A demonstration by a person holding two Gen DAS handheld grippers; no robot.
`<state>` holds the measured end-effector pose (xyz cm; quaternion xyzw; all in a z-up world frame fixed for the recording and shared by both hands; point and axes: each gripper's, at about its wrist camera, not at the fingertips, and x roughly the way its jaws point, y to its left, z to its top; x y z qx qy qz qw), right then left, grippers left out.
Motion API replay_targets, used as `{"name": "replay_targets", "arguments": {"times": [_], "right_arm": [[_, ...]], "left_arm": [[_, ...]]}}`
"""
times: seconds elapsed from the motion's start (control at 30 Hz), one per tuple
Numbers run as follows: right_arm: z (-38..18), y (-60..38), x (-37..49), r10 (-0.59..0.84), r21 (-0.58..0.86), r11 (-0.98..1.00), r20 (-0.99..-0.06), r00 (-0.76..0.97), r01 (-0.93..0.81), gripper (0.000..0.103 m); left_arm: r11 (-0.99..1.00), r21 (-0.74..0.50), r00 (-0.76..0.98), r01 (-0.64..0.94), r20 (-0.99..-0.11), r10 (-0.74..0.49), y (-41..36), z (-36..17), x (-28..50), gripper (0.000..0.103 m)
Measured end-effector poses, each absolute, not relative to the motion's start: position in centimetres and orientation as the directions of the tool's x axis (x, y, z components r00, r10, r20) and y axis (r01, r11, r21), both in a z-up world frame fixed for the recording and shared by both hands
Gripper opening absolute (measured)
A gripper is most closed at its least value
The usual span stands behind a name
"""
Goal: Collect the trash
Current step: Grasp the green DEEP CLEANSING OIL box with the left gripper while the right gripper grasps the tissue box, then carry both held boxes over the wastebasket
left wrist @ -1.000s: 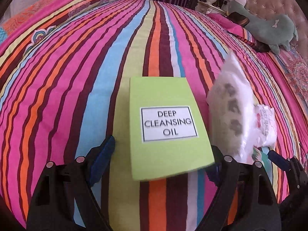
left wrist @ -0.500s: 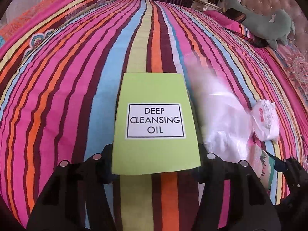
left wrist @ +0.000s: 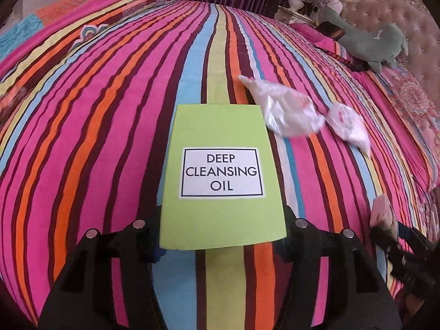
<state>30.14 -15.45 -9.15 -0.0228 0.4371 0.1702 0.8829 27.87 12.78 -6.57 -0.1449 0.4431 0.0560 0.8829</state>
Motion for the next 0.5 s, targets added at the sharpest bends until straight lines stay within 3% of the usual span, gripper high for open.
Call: {"name": "replay_targets", "arguments": {"times": [0.5], "right_arm": [[-8.0,-18.0,21.9,0.321,0.17,0.937,-0.759,0.567,-0.304,0.07]], "left_arm": [[0.973,-0.186,0.603,-0.138,-0.795,-0.067,9.6,-5.9,16.2,0.058]]}}
